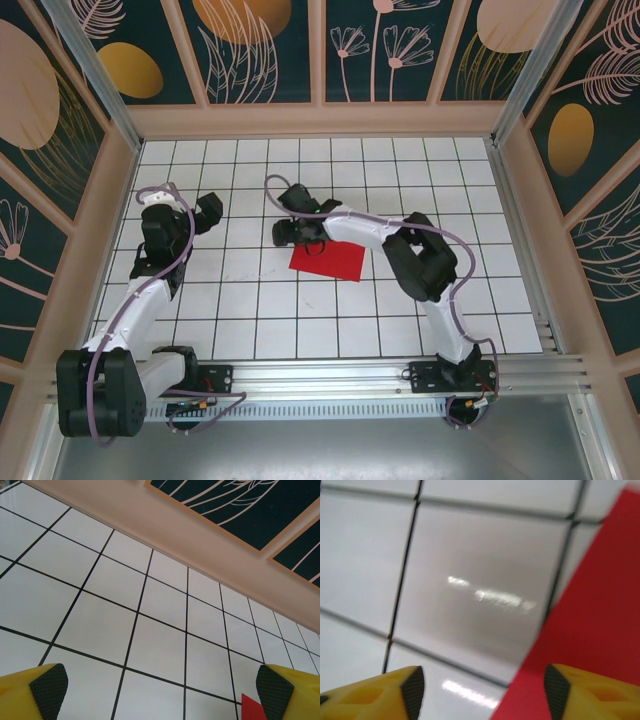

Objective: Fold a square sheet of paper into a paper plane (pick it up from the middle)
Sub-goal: Rotate the square sheet of paper at the center of the table.

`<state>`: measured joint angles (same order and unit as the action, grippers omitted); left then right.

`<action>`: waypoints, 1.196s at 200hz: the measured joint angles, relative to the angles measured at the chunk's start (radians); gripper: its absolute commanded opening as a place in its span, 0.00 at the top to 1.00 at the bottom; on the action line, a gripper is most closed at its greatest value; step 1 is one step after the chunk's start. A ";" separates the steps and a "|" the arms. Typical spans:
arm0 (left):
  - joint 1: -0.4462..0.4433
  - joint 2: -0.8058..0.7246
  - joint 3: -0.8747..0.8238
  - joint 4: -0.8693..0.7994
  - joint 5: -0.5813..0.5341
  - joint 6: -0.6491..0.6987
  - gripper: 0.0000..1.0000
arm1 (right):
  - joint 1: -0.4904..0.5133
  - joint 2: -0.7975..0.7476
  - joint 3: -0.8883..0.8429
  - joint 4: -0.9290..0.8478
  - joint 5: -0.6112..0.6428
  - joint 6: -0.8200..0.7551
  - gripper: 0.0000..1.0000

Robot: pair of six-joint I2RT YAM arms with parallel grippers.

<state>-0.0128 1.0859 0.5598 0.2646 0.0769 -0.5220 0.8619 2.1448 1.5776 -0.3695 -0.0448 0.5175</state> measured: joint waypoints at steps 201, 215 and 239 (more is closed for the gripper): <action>0.000 0.001 0.000 -0.008 -0.011 0.000 0.01 | 0.024 -0.275 -0.308 -0.097 0.140 0.095 0.04; 0.000 0.004 0.000 -0.008 -0.011 0.000 0.02 | 0.000 -0.277 -0.311 -0.123 0.204 0.129 0.01; 0.000 0.012 0.000 -0.008 -0.011 0.000 0.02 | -0.043 -0.276 -0.317 -0.155 0.272 0.160 0.01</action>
<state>-0.0128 1.0977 0.5598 0.2565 0.0662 -0.5220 0.8188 1.8687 1.2610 -0.5247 0.2272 0.6777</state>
